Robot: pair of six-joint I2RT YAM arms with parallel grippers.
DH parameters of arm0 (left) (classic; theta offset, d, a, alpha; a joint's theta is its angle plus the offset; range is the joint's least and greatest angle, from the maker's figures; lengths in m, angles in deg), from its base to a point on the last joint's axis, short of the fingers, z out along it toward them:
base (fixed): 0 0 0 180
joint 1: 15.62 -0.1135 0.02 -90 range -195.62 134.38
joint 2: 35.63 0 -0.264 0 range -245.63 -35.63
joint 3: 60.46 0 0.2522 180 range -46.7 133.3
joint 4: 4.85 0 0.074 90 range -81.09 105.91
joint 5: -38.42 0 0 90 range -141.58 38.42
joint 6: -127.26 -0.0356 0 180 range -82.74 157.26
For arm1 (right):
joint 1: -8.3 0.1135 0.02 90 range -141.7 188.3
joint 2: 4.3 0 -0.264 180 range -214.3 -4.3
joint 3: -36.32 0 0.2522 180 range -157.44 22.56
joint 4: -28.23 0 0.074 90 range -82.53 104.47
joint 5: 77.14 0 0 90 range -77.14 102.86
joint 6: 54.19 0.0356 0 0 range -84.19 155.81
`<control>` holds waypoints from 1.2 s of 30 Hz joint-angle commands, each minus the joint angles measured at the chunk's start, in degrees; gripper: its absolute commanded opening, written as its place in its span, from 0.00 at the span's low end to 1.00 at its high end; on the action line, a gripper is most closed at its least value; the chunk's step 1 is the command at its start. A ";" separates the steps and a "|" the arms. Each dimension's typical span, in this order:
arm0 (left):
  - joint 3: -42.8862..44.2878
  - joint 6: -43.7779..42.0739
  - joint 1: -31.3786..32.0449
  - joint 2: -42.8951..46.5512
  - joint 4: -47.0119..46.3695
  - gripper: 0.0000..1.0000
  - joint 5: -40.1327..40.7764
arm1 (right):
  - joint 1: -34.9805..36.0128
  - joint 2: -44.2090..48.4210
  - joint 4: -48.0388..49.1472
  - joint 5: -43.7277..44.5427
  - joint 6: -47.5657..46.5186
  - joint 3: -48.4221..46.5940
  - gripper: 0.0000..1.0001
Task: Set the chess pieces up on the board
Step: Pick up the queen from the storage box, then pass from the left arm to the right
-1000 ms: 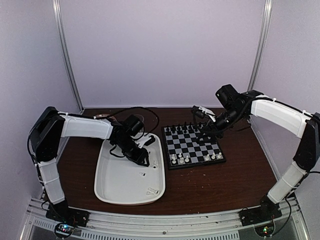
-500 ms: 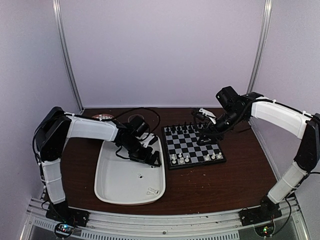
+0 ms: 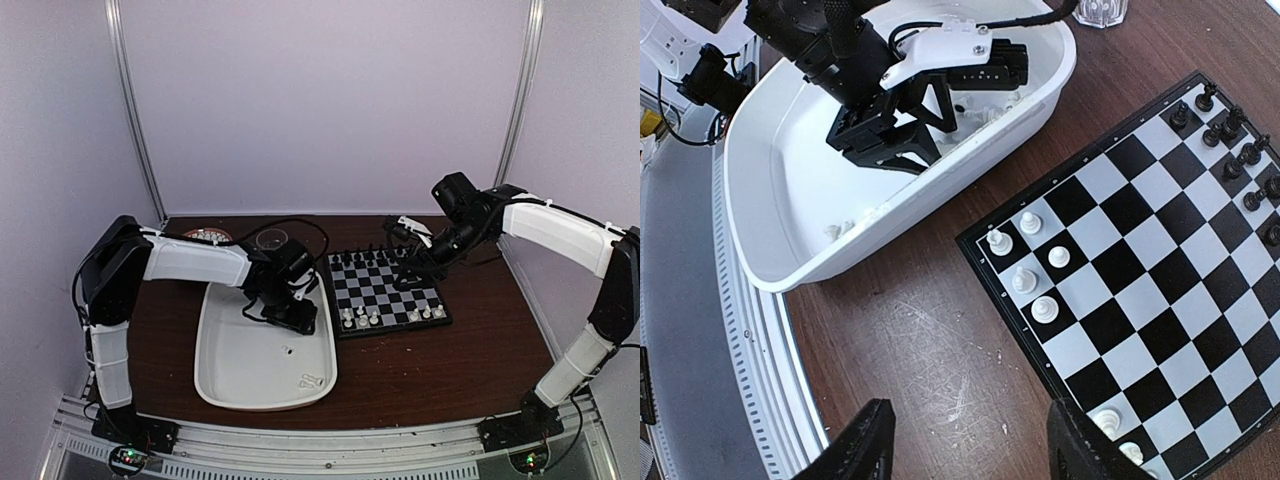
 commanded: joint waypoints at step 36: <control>-22.49 -13.65 -0.41 29.91 -27.03 0.00 -14.67 | 6.88 -9.65 -6.48 -4.93 1.71 -20.12 0.55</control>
